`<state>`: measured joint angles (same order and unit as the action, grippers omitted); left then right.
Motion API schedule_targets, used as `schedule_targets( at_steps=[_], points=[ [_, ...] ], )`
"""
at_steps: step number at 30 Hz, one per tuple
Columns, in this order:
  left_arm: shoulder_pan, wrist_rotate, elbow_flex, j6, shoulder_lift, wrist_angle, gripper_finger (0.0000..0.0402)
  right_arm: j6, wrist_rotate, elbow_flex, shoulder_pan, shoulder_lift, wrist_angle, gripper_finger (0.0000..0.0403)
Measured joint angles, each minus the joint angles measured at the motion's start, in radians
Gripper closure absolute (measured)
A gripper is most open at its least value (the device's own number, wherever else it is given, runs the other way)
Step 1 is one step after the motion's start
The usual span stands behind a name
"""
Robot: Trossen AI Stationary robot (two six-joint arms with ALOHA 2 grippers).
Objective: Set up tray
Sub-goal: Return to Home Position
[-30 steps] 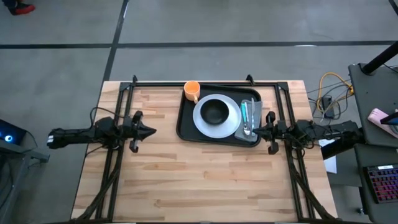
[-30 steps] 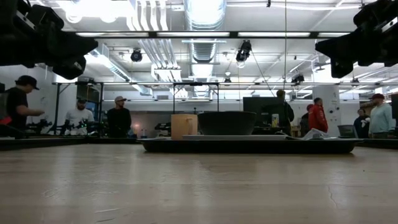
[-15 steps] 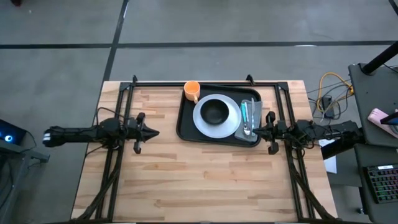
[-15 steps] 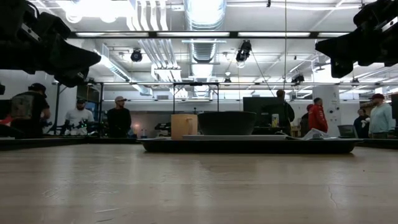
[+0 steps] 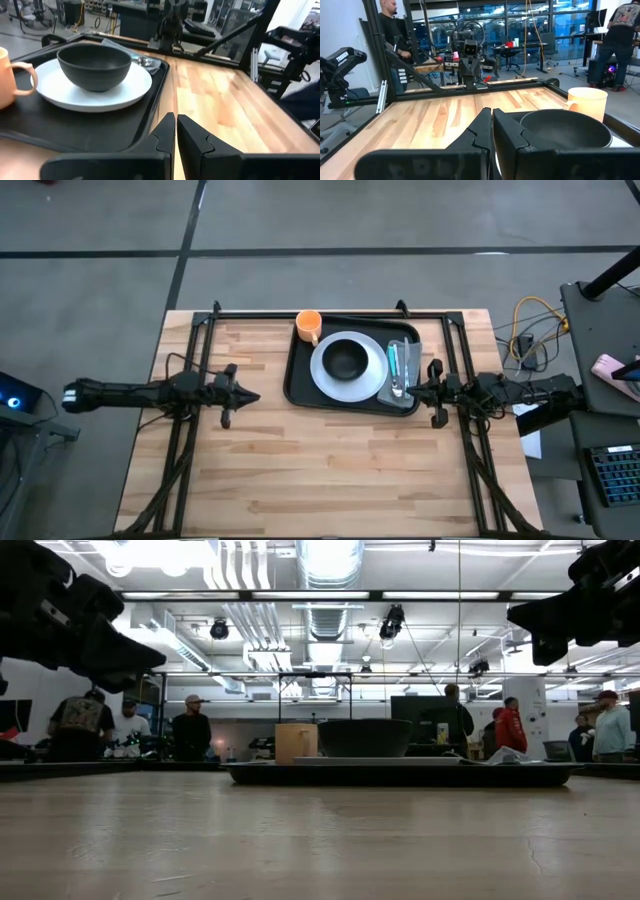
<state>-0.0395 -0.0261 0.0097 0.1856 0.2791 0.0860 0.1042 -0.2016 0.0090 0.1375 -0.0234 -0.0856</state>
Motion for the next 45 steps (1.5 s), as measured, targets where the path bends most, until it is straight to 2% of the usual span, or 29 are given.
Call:
schedule_targets(
  at_steps=[19,45],
  points=[
    [0.000,0.000,0.001,0.000,0.123,0.000,0.0402,0.000,-0.001,0.000,0.000,0.000,0.000,0.0394],
    [0.000,0.000,0.001,0.000,0.154,0.000,0.0402,0.000,-0.001,0.000,0.000,0.000,0.000,0.0394]
  ],
)
